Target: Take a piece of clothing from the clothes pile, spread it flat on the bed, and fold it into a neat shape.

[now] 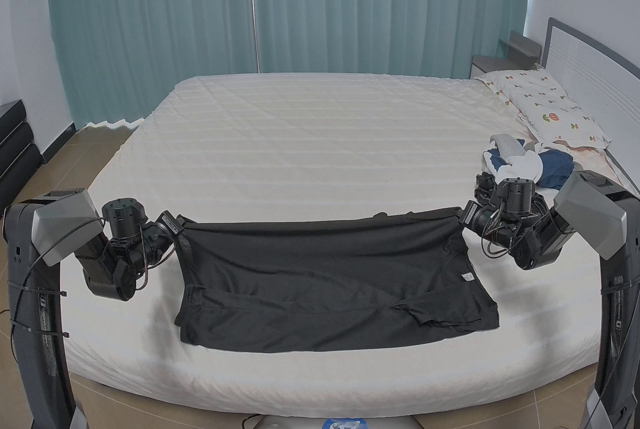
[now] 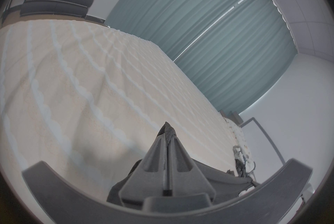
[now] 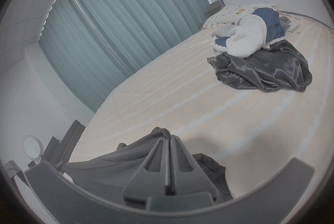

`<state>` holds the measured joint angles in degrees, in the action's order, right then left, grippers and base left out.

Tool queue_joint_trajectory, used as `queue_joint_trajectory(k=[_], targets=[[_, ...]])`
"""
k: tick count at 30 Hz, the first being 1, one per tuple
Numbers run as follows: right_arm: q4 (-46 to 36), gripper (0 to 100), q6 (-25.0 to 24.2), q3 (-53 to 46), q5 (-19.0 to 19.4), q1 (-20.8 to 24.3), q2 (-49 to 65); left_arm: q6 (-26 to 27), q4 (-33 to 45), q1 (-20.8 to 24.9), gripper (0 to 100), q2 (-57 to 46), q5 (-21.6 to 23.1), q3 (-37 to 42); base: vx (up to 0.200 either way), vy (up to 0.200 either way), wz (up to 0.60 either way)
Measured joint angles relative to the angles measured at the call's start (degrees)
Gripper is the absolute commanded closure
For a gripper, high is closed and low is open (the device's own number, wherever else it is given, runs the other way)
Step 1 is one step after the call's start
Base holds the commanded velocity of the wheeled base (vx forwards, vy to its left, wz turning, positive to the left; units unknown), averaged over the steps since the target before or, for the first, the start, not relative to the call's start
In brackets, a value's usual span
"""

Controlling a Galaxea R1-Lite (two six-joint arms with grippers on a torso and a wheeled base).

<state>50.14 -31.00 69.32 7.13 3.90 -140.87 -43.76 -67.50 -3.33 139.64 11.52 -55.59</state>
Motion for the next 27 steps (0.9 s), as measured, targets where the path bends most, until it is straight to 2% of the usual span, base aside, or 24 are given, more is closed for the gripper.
queue_joint_trajectory(k=[9,27], targets=[[2.9,100,-0.4,-2.4,0.6,0.4,0.2,2.1,-0.6,0.9,100,-1.2,1.6,2.1,0.0,0.0,0.0],[6.0,100,-1.3,2.0,0.1,0.5,-3.5,2.2,-4.5,0.1,100,1.6,-0.2,-2.5,0.0,0.0,0.0]])
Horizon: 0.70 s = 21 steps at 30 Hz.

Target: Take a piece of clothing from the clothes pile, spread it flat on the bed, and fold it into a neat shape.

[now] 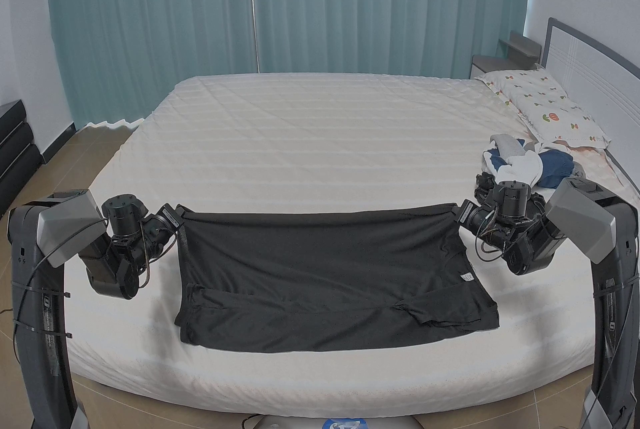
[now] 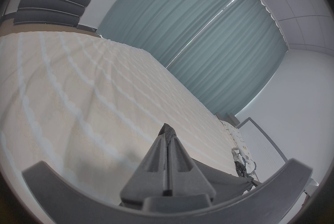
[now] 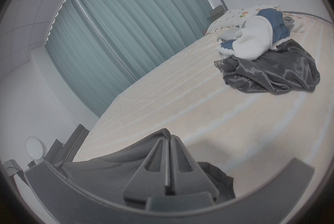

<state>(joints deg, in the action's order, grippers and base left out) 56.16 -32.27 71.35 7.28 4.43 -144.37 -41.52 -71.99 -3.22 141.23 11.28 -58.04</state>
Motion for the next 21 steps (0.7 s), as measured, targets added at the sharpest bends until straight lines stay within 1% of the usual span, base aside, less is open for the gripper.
queue_joint_trajectory(k=[7,16,21], targets=[[0.7,100,-0.1,-4.1,1.1,-0.7,1.7,0.8,-3.7,0.1,100,0.7,-0.1,2.8,0.0,0.0,0.0],[4.5,100,-0.2,-11.9,3.6,-1.4,4.4,5.3,-12.4,-0.1,100,0.6,0.3,11.4,0.0,0.0,0.0],[7.1,100,0.1,-17.0,4.9,-1.3,5.4,8.2,-15.0,-0.1,100,0.5,0.5,16.1,0.0,0.0,0.0]])
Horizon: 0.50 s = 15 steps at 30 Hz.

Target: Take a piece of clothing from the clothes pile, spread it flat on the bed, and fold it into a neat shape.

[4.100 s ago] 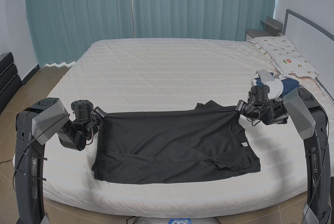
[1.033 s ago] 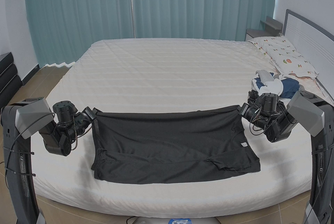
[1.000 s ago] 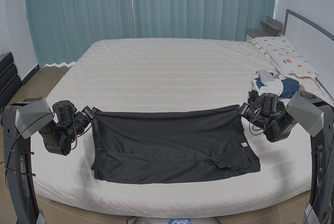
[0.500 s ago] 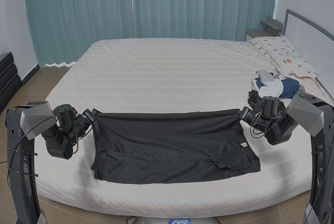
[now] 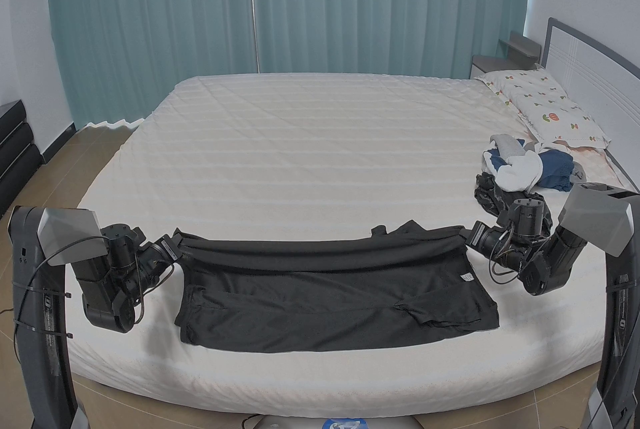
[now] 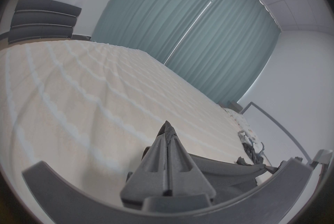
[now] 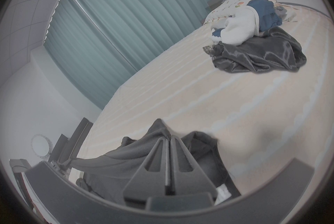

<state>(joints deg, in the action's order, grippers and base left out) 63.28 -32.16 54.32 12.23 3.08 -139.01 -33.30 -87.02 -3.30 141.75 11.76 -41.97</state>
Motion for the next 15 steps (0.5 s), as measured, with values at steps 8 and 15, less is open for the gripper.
queue_joint_trajectory(k=[8,15], targets=[[2.4,100,2.2,-7.5,1.3,0.1,0.7,6.5,-2.0,0.0,100,0.3,0.1,6.9,0.0,0.0,0.0],[6.3,100,6.9,-14.0,2.4,-0.1,0.8,8.8,-2.0,0.2,100,0.6,0.1,11.0,0.0,0.0,0.0]])
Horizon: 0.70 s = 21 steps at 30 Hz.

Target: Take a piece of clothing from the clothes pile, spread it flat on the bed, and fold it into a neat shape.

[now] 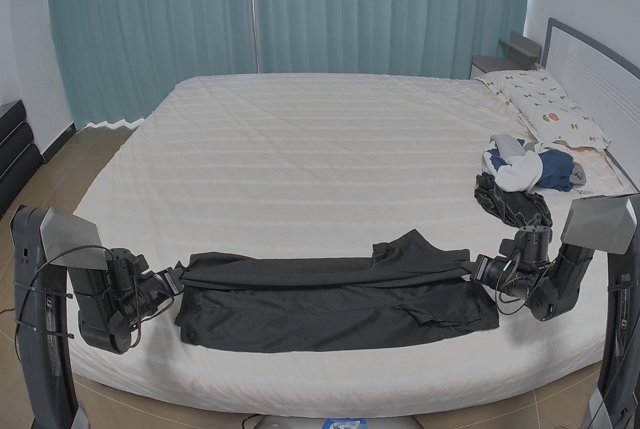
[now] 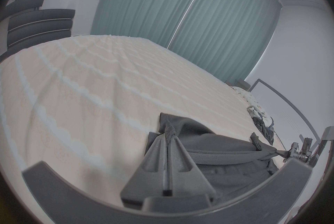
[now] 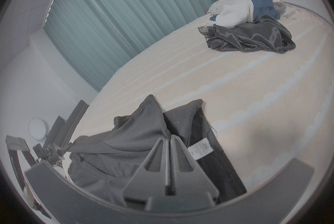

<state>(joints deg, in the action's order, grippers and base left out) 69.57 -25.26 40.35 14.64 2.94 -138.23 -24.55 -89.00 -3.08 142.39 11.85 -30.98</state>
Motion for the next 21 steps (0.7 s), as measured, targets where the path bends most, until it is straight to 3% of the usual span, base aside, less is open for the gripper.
queue_joint_trajectory(k=[4,16,17,18,19,21], targets=[[4.9,100,2.5,-3.5,0.1,0.1,-0.5,0.7,0.0,0.1,100,0.2,0.0,1.5,0.0,0.0,0.0],[7.9,100,4.0,-7.8,-0.2,0.0,-2.9,3.9,0.0,0.4,100,1.4,-0.7,5.1,0.0,0.0,0.0],[8.0,0,4.1,-8.0,-0.2,0.0,-3.2,4.0,0.0,0.5,100,1.4,-0.8,5.2,0.0,0.0,0.0],[8.2,0,4.1,-8.1,-0.2,0.0,-3.4,4.0,0.0,0.5,100,1.5,-0.8,5.3,0.0,0.0,0.0],[8.4,0,4.1,-8.2,-0.2,0.0,-3.7,4.0,0.0,0.5,0,1.5,-0.9,5.4,0.0,0.0,0.0],[8.7,0,4.1,-8.4,-0.2,0.1,-3.9,4.0,0.0,0.5,0,1.6,-0.9,5.5,0.0,0.0,0.0]])
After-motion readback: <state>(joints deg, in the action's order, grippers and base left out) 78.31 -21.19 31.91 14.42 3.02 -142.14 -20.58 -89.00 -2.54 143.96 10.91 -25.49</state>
